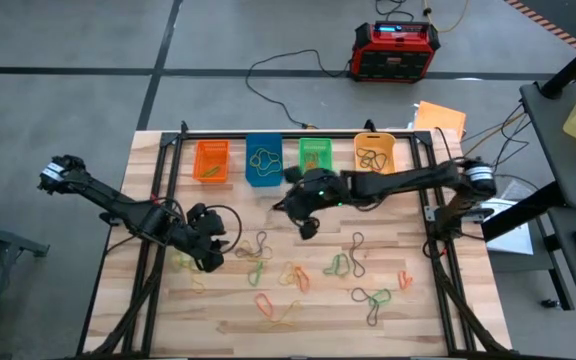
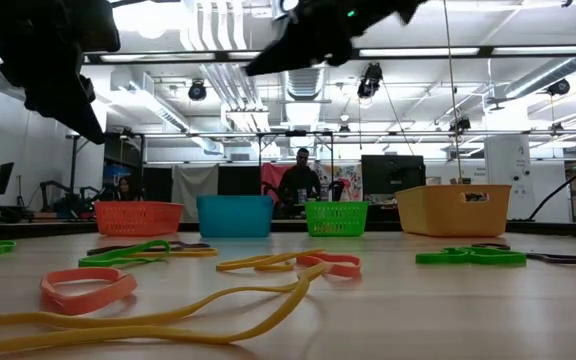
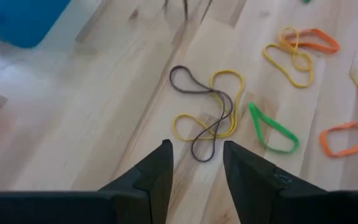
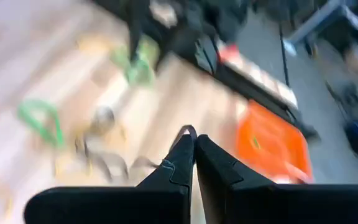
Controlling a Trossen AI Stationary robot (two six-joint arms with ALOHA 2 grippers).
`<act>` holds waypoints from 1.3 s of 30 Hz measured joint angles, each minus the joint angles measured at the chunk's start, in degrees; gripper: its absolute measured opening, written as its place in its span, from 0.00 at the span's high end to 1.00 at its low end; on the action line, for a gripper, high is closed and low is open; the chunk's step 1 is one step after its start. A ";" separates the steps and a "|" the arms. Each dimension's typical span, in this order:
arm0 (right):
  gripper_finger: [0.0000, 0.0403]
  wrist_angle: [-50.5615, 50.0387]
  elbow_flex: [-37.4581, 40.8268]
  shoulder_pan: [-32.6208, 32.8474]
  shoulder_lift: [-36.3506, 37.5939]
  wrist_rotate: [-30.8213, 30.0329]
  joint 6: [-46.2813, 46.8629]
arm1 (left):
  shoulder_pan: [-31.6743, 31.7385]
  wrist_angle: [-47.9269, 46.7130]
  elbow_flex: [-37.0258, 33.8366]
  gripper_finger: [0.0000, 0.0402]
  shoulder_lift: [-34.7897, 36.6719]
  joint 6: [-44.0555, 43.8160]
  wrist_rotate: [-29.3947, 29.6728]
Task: Sort rubber bands into baskets
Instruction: Put the purple rubber band into the light orange bin
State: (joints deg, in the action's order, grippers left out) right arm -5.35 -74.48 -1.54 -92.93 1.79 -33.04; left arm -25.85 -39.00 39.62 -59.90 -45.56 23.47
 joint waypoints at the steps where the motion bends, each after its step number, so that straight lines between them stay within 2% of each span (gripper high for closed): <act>1: 0.98 -3.58 -0.02 0.00 1.90 -2.27 -0.06 | 0.00 0.25 0.00 0.69 -0.04 0.00 0.12; 4: 0.98 -14.55 -0.02 -0.44 7.23 -7.77 0.93 | 0.00 0.64 0.00 0.70 -0.22 0.00 0.22; 11: 0.98 -35.05 -0.02 -4.48 18.52 -15.15 10.07 | 0.00 1.18 0.00 0.70 -1.37 1.02 3.15; 15: 0.98 -40.64 -0.02 -8.38 22.86 -24.07 16.82 | 0.02 2.24 0.00 0.70 -2.24 2.64 4.50; 19: 0.98 -41.69 -0.02 -13.42 24.14 -36.49 27.28 | 0.02 2.61 0.00 0.70 -2.78 3.03 5.15; 21: 0.98 -43.15 -0.02 -16.37 24.05 -39.53 32.30 | 0.04 2.74 0.00 0.70 -2.86 3.03 5.15; 27: 0.98 -49.97 0.10 -27.99 20.41 -37.89 40.46 | 0.07 2.99 0.00 0.70 -2.86 3.03 5.15; 32: 0.98 -51.41 0.74 -36.31 14.98 -28.86 39.16 | 0.07 3.02 0.00 0.70 -2.86 3.03 5.11; 35: 0.98 -51.47 1.04 -38.99 11.79 -22.72 37.55 | 0.07 3.02 0.00 0.70 -2.84 3.01 5.09; 39: 0.98 -51.90 1.21 -39.85 8.81 -21.25 38.08 | 0.07 3.19 0.00 0.70 -2.84 2.86 5.04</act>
State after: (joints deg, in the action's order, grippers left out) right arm -57.25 -73.27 -41.39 -84.12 -19.46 5.04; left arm -25.78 -35.81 39.62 -62.74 -42.70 28.51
